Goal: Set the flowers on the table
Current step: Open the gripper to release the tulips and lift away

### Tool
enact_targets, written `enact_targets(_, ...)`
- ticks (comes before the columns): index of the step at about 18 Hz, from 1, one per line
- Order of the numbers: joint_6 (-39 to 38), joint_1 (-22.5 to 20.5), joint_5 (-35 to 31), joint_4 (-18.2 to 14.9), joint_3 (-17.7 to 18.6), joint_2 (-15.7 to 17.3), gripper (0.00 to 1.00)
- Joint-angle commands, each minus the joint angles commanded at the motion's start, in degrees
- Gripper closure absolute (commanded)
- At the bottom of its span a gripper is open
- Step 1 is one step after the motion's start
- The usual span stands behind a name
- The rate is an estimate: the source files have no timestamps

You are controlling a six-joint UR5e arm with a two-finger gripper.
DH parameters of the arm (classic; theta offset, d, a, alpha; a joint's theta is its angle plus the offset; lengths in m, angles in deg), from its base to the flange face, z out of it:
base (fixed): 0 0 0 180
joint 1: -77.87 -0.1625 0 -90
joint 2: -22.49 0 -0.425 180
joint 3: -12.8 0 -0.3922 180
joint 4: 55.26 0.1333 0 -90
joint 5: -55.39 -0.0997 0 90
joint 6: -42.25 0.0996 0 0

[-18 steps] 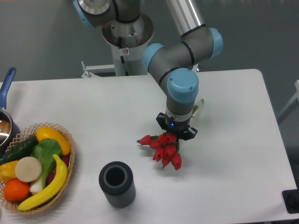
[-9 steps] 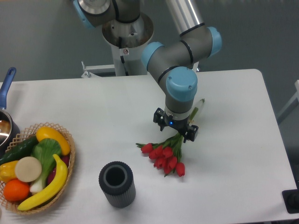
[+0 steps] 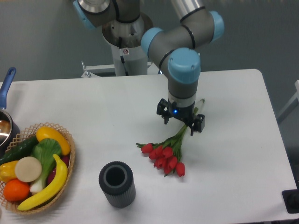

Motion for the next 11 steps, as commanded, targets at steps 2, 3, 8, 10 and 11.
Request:
enact_targets(2,4.2,-1.0,-0.5,-0.4,0.3,0.7,0.0)
enact_targets(3,6.6,-1.3,-0.8,-1.0,0.4,1.1,0.0)
enact_targets(8,13.3,-5.1,-0.7,-3.1,0.5,3.2,0.0)
enact_targets(10,13.8,-5.6,-0.7,-3.2,0.7,3.2,0.0)
enact_targets(11,13.8,-5.7,-0.8,-3.1,0.9,3.2,0.0)
